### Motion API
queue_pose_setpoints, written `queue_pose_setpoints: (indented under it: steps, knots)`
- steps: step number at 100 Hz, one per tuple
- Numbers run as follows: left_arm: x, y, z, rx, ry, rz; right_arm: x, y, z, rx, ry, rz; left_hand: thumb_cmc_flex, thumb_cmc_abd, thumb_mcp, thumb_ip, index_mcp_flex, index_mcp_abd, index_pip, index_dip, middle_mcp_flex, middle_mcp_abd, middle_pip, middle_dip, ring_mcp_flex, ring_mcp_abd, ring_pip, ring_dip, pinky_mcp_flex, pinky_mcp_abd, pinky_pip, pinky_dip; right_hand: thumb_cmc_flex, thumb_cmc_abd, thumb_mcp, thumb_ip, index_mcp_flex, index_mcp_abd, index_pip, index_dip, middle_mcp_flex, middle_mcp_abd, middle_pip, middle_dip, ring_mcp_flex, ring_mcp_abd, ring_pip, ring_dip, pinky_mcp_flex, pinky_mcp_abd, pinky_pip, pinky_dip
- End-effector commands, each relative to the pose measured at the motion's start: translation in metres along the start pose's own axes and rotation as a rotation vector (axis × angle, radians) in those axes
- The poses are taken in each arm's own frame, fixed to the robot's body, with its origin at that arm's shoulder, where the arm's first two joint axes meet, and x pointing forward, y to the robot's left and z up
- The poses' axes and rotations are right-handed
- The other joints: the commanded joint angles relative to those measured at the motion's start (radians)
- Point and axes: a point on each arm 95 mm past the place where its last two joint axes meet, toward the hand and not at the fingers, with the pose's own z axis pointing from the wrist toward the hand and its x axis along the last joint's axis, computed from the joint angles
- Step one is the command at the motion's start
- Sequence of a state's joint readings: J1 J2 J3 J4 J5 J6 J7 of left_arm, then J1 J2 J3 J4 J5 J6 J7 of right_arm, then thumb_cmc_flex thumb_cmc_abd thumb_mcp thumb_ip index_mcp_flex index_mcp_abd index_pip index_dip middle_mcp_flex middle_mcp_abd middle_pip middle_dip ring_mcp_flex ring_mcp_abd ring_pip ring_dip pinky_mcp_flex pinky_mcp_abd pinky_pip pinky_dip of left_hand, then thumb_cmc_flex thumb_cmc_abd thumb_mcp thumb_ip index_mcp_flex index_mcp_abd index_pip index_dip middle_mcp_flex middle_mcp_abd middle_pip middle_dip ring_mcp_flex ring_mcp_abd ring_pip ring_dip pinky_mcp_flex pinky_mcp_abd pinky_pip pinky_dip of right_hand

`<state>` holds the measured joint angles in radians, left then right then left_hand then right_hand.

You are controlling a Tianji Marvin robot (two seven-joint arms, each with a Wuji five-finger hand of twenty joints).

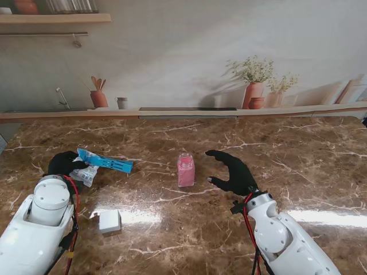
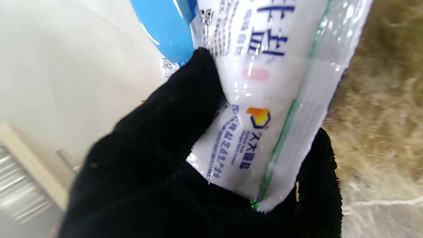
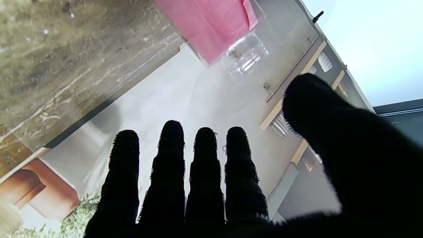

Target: Fill the seasoning bottle

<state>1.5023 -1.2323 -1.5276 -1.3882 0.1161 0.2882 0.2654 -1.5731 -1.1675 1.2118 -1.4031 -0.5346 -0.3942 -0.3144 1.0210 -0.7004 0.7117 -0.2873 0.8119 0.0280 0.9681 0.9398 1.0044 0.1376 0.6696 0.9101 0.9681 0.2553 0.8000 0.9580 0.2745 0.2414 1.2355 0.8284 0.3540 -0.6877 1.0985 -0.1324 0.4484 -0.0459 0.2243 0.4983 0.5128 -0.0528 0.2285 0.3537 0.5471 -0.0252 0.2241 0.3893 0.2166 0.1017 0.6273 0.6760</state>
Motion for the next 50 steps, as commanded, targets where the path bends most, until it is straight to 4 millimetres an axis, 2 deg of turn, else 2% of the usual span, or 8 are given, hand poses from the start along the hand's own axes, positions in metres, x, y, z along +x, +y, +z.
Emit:
queue_pose_setpoints:
  steps: [1,26,50]
  knots:
    - [0.015,0.000,-0.006,0.011,0.052,-0.033,0.003,0.004,-0.001,-0.005,-0.002,-0.006,0.173,0.278,0.217,0.103,0.181,-0.167,0.135,0.025,0.034,-0.097,0.098,0.039,0.081,0.016,0.087,0.020,-0.015,-0.001,0.008,0.023,0.005,0.016,-0.008,0.030,0.011,-0.027,0.007,-0.013,0.011,-0.004,-0.002,-0.023,0.013,-0.009,-0.002,-0.005,-0.004,-0.004,0.015,-0.019]
    - [0.053,-0.004,-0.039,0.033,0.214,-0.094,0.026,0.035,0.000,-0.065,0.025,-0.097,0.170,0.275,0.222,0.103,0.182,-0.170,0.127,0.035,0.041,-0.098,0.096,0.043,0.088,0.015,0.088,0.022,-0.011,0.002,0.009,0.033,0.001,-0.009,-0.028,0.026,0.014,-0.014,0.005,-0.015,0.007,0.002,-0.012,-0.026,-0.001,-0.011,-0.018,-0.015,-0.010,-0.006,0.006,-0.025]
    - [0.087,0.008,-0.077,0.021,0.386,-0.105,0.064,0.071,0.000,-0.079,0.063,-0.222,0.167,0.274,0.225,0.103,0.184,-0.174,0.120,0.039,0.048,-0.099,0.096,0.043,0.096,0.012,0.088,0.020,-0.007,0.001,0.008,0.037,-0.038,-0.060,-0.064,0.014,0.023,0.065,-0.011,-0.032,0.031,0.012,-0.037,-0.037,-0.011,-0.033,-0.076,-0.071,-0.011,-0.008,-0.012,-0.043]
